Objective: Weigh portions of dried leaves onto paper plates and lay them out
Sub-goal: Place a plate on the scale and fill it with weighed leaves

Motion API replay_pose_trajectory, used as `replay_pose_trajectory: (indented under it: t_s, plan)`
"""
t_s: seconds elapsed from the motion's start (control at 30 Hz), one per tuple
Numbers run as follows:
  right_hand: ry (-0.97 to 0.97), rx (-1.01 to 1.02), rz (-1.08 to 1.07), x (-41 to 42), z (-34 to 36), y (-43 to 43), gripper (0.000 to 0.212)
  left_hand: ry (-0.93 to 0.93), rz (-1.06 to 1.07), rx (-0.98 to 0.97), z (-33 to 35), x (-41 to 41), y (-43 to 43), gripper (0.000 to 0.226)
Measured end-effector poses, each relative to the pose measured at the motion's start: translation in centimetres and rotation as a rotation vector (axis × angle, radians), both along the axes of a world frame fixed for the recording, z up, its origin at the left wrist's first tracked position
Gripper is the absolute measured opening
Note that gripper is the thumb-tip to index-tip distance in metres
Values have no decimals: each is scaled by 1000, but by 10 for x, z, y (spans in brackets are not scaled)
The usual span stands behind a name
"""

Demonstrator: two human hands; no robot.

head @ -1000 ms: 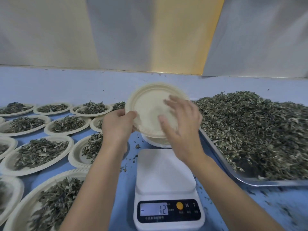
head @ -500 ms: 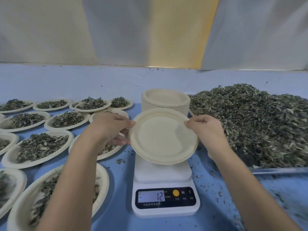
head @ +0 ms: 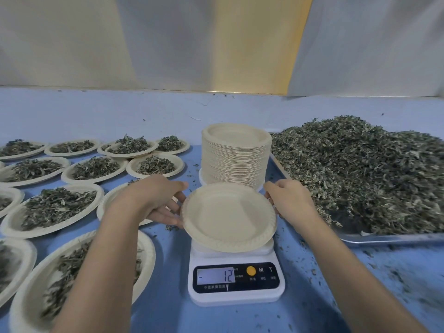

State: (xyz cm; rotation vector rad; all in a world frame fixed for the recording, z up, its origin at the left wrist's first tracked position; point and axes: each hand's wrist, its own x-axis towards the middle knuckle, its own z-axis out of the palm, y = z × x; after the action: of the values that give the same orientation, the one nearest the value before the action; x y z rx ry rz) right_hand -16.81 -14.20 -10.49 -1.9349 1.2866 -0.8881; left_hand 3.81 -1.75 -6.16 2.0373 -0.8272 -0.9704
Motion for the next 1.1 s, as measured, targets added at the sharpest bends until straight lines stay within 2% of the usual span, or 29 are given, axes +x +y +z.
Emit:
replay_pose_trajectory:
  t_s: [0.37, 0.5, 0.57, 0.63, 0.7, 0.77, 0.87, 1.0, 1.07, 1.1]
  plan:
    - [29, -2, -14, 3, -12, -5, 38, -40, 8, 69, -6, 5, -2, 43]
    - [68, -78, -90, -5, -11, -13, 41, -116, 38, 81, -5, 6, -4, 46]
    - [43, -109, -147, -15, -8, -20, 37, -189, 60, -9, -3, 3, -8, 32]
    - [-1, -111, -202, -27, -7, -29, 35, -348, 50, -130, 0, -4, -14, 20]
    - [-25, -100, -252, -41, -8, -38, 34, -501, 17, -228, 3, -18, -18, 20]
    - [-36, -74, -297, -56, -11, -48, 35, -524, -32, -318, 3, -35, -23, 25]
    - [22, 54, -317, -73, -13, -63, 36, -437, -130, -443, 4, -65, -35, 27]
    - [234, 454, -207, -88, -15, -73, 47, -215, -208, -559, 6, -95, -54, 24]
    - [351, 536, -153, -89, -19, -77, 49, -192, -214, -598, 7, -105, -62, 26]
    - [348, 537, -145, -87, -20, -80, 49, -189, -213, -616, 8, -108, -65, 27]
